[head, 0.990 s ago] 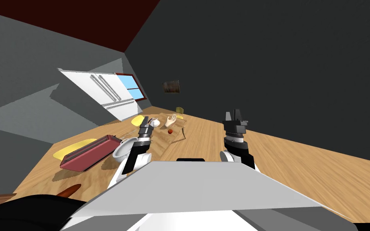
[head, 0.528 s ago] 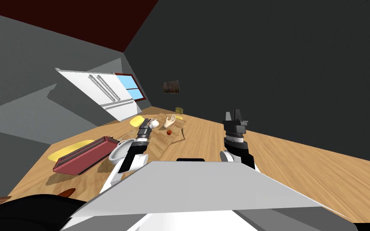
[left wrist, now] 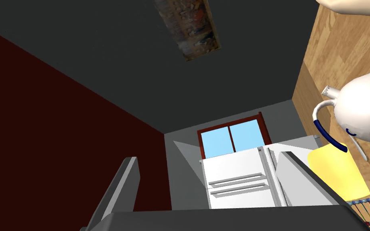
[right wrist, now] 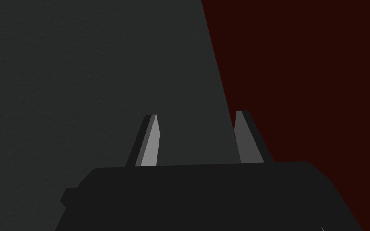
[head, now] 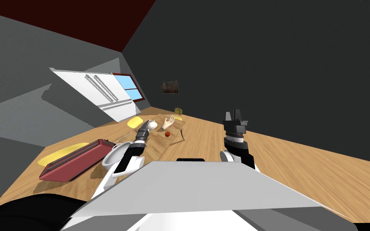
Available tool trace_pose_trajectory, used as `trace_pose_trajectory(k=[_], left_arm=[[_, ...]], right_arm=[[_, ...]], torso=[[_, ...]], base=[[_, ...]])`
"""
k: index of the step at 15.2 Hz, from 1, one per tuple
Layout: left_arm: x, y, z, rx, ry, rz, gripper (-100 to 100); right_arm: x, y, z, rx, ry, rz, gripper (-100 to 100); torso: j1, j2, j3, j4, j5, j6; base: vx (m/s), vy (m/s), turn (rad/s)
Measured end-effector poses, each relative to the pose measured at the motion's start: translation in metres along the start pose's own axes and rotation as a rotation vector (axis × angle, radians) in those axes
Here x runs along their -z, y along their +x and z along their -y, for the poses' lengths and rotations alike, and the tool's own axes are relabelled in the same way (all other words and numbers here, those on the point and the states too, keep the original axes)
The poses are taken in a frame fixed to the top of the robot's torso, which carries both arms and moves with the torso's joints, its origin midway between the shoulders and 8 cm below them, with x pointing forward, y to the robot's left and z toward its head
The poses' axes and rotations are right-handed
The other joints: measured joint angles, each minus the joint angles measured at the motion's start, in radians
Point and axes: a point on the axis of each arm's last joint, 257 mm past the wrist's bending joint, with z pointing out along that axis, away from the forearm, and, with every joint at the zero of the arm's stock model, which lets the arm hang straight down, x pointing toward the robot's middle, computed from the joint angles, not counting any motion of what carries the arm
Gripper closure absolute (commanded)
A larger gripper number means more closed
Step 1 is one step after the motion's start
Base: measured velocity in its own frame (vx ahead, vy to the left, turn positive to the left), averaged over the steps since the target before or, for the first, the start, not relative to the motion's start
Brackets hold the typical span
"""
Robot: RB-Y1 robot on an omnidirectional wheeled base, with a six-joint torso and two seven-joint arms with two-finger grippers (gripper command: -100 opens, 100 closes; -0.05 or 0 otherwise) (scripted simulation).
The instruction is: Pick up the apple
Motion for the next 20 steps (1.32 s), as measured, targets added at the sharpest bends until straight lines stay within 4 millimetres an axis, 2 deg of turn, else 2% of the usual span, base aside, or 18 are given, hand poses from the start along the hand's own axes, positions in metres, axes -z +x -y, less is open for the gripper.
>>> trace_pose_trajectory(k=[7,11,20], left_arm=[[0.005,-0.025,-0.047,-0.033,-0.167,0.035,-100],[0.02,-0.045,-0.084,-0.048,-0.286,0.061,-100],[0.052,-0.072,-0.142,-0.056,-0.5,0.105,-100]], right_arm=[[0.0,0.0,0.0,0.0,0.0,0.0,0],[0.0,0.0,0.0,0.0,0.0,0.0,0],[0.0,0.0,0.0,0.0,0.0,0.0,0]], torso=[[0.0,-0.001,0.0,0.0,0.0,0.0],[0.0,-0.002,-0.001,0.0,0.0,0.0],[0.0,0.0,0.0,0.0,0.0,0.0]], base=[[0.069,-0.033,-0.03],[0.089,-0.028,-0.036],[0.072,-0.026,-0.03]])
